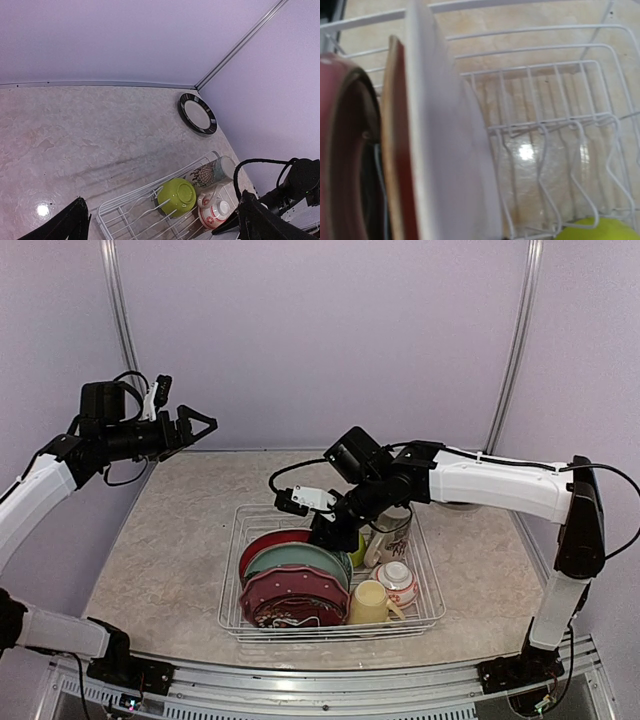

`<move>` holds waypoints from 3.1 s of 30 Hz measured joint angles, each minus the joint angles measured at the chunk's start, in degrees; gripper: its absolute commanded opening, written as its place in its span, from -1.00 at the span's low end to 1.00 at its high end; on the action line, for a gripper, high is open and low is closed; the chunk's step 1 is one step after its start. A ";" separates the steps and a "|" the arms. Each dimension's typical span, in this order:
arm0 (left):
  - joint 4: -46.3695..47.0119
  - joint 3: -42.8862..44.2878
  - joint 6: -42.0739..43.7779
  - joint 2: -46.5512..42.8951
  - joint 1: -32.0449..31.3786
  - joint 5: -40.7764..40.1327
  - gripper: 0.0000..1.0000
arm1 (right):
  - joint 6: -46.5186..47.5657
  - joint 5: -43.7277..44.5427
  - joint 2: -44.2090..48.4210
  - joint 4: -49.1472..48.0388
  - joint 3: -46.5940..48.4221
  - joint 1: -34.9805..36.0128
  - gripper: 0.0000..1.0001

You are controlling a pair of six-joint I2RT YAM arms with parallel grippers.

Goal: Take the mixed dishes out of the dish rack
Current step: Grab the plate from the dish rack, then place the plate with another plate.

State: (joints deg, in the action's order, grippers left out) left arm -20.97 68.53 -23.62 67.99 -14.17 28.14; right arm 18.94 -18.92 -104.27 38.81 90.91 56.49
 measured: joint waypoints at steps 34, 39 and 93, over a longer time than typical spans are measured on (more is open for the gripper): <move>0.48 -0.52 -1.38 2.27 0.44 0.72 0.98 | -4.59 15.82 7.34 5.95 6.88 3.63 -1.00; 0.70 -0.57 -1.68 2.25 0.76 0.96 0.98 | -6.75 17.46 7.39 6.51 11.47 3.61 -1.00; 1.22 -0.57 -8.09 3.08 2.12 7.02 0.98 | -80.81 6.95 14.53 -63.17 -38.32 -61.61 -1.00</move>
State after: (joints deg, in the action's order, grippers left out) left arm -19.75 67.96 -31.70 71.07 -12.05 35.16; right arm -61.87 -11.97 -89.73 -24.36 52.60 -5.13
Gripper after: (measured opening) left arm 0.990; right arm 0.057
